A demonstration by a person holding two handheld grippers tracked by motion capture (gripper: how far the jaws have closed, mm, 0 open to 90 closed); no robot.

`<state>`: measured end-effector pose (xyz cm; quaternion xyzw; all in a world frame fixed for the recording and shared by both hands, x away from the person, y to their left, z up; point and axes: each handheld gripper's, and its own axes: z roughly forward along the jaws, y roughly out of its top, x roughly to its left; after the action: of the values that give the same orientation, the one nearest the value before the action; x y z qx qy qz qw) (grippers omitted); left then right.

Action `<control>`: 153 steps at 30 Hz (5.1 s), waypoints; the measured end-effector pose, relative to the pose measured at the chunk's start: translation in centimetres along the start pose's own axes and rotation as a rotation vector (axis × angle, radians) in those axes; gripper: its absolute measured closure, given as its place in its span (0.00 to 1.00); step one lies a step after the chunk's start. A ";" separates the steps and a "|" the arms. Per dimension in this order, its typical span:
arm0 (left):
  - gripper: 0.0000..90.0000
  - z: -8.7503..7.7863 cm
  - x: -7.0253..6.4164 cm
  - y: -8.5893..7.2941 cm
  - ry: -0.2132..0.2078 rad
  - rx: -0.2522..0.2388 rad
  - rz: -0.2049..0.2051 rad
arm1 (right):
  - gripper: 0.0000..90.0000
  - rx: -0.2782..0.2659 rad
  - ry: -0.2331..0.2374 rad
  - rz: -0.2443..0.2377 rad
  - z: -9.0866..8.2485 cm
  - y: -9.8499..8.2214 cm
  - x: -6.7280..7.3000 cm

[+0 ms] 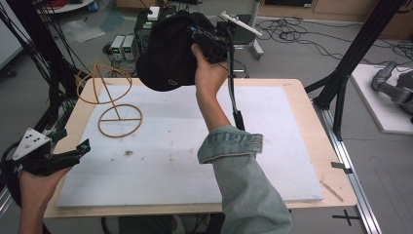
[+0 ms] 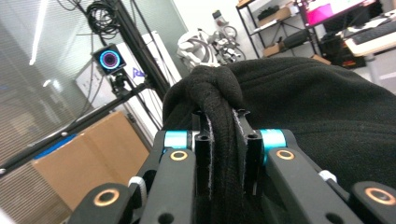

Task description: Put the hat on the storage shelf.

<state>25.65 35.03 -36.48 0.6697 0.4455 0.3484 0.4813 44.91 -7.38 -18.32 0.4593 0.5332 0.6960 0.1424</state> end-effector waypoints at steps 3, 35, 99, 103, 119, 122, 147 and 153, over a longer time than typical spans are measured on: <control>0.19 -0.1 0.0 -0.1 0.000 0.003 0.003 | 0.91 -0.004 0.018 0.003 0.8 0.0 0.9; 0.19 -1.3 0.3 -0.2 0.006 -0.015 -0.009 | 0.91 0.076 0.145 0.029 7.0 -3.0 7.4; 0.19 -1.5 0.1 0.0 -0.016 -0.014 0.010 | 0.66 0.316 0.097 -0.116 14.5 -13.4 10.1; 0.19 -1.4 0.1 -0.1 -0.018 -0.011 0.010 | 0.62 0.296 0.086 -0.126 13.6 -12.5 9.2; 0.19 -0.2 -0.3 -0.4 -0.026 0.015 0.019 | 0.52 0.225 -0.039 -0.158 7.4 -7.5 2.0; 0.19 0.0 -0.4 -0.4 -0.028 0.021 0.022 | 0.50 0.202 -0.072 -0.178 5.6 -6.5 0.4; 0.19 1.7 -1.4 -0.5 -0.051 0.041 0.043 | 0.41 0.128 -0.281 -0.270 -9.1 -3.5 -9.7; 0.19 2.1 -1.6 -0.4 -0.054 0.043 0.045 | 0.39 0.121 -0.339 -0.297 -12.4 -4.1 -11.8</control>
<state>26.85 32.93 -37.53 0.6990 0.4243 0.3313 0.4707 40.25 -21.43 -27.77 0.4938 0.6040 0.5473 0.3030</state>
